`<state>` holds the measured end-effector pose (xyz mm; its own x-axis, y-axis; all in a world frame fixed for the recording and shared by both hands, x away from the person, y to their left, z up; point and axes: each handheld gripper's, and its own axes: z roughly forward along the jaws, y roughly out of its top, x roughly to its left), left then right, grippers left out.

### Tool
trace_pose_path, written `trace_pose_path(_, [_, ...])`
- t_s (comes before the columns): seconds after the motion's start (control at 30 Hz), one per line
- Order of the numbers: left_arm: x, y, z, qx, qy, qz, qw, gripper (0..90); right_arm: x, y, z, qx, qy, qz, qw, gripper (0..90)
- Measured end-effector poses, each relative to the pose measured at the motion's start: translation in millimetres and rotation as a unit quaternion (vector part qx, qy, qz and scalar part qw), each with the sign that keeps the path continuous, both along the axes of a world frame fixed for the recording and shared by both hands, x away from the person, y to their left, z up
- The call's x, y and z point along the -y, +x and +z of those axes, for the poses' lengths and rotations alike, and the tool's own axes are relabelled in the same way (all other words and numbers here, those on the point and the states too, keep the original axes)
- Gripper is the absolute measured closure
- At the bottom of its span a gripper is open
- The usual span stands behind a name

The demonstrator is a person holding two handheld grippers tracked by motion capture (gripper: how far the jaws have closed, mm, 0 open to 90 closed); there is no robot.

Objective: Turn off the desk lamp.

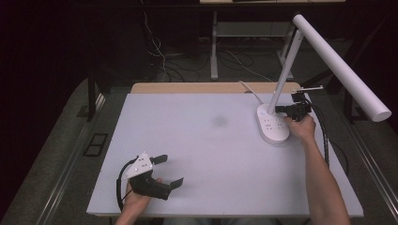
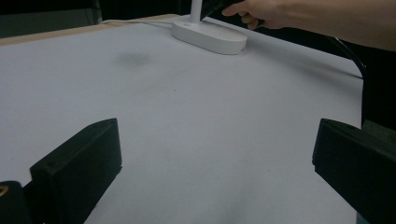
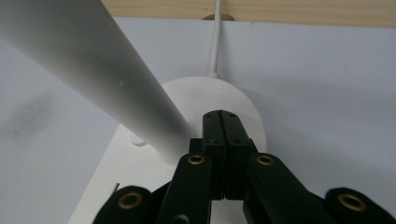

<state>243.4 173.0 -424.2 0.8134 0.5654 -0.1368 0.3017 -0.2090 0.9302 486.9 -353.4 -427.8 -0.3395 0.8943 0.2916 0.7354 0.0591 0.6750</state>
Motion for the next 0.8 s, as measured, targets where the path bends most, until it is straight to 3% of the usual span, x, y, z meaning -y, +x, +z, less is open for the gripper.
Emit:
trace_pose_path(0.13, [-0.5,1.1,-0.4,0.0,-0.001,0.0,1.0,0.1,-0.1,-3.2,1.0,0.003,0.001,-0.005,1.0,89.9])
trace_pose_path(0.3, [1.1,0.9,-0.6,-0.001,0.0,-0.002,1.0,0.1,0.8,-7.1,5.7,0.013,-0.02,-0.004,0.9997,89.9])
trace_pose_path(0.8, [2.1,1.5,-0.7,-0.003,-0.003,-0.006,1.0,0.1,1.2,-24.4,21.4,0.019,-0.024,0.014,0.9994,89.9])
